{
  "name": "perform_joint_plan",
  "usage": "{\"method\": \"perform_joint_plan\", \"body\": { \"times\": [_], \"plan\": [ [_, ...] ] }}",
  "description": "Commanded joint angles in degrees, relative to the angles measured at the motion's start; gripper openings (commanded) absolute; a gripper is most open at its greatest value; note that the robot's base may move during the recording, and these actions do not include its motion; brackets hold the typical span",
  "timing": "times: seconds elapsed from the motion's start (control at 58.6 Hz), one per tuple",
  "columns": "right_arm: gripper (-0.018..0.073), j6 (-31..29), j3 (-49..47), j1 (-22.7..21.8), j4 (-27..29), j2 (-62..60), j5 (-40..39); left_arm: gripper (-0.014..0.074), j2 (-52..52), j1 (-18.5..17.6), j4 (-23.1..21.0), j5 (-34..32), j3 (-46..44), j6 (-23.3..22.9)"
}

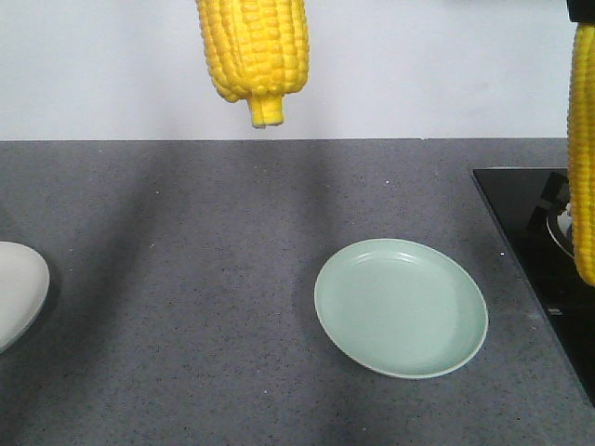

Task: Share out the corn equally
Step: 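Lower the right gripper's corn cob onto the pale green plate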

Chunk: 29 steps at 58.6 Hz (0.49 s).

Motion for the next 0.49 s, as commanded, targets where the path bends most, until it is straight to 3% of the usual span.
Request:
{"method": "perform_joint_plan", "body": {
  "times": [0.0, 0.477],
  "plan": [
    [-0.0006, 0.2, -1.0, -0.4, 1.0, 0.5, -5.3, -0.0006, -2.6, -0.1, -2.6, -1.7, -1.1, -0.5],
    [-0.0006, -3.7, -1.0, -0.4, 8.5, 28.8, -8.0, -0.0006, -2.6, -0.1, -2.6, -1.7, -1.1, -0.5]
  ]
}}
